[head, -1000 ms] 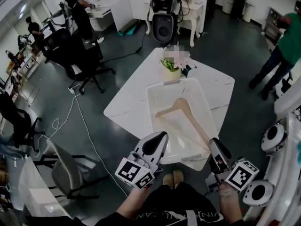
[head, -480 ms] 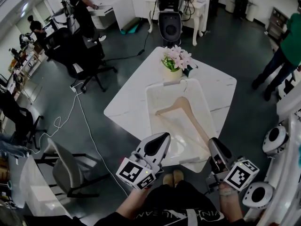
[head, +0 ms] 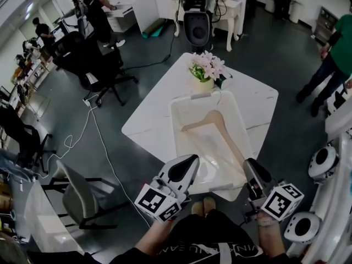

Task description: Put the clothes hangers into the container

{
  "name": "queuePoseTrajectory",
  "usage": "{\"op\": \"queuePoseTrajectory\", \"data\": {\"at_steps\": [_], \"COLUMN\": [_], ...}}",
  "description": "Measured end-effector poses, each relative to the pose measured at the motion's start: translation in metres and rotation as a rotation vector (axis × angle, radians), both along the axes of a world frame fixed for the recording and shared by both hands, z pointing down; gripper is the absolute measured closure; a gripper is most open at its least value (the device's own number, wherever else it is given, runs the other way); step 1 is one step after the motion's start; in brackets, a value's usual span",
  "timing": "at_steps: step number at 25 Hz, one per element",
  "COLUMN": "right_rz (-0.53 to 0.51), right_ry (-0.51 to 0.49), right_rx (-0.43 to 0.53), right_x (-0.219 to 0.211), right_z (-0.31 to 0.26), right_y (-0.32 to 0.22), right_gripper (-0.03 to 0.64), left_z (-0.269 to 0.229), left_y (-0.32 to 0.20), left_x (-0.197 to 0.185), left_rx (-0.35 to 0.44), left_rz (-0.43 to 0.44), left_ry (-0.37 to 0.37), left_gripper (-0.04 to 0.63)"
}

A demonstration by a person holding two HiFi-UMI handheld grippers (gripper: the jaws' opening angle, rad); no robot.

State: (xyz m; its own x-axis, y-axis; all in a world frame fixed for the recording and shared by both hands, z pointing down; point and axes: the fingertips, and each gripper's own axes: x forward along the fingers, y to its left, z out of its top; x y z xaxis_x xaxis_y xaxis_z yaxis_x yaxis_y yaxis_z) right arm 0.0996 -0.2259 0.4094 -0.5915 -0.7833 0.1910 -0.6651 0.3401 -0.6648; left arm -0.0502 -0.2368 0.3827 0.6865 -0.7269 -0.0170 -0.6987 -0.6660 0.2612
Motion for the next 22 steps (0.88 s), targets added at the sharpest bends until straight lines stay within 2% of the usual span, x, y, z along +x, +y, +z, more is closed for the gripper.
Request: {"op": "queuePoseTrajectory", "data": {"at_steps": [4,22], "right_rz": [-0.009,-0.061], "right_ry": [0.017,0.214], "right_rx": [0.002,0.062], "right_x": [-0.001,-0.014], "right_z": [0.002,0.004], "right_y": [-0.003,-0.011], "right_gripper": [0.548,0.548], "left_z": [0.001,-0.001], "left_y": [-0.001,-0.004], "left_x": [-0.001,-0.005], "left_rx": [-0.003,-0.011], "left_rz": [-0.002,-0.023], "left_ry": [0.004,0.027], "left_gripper": [0.584,0.584]}}
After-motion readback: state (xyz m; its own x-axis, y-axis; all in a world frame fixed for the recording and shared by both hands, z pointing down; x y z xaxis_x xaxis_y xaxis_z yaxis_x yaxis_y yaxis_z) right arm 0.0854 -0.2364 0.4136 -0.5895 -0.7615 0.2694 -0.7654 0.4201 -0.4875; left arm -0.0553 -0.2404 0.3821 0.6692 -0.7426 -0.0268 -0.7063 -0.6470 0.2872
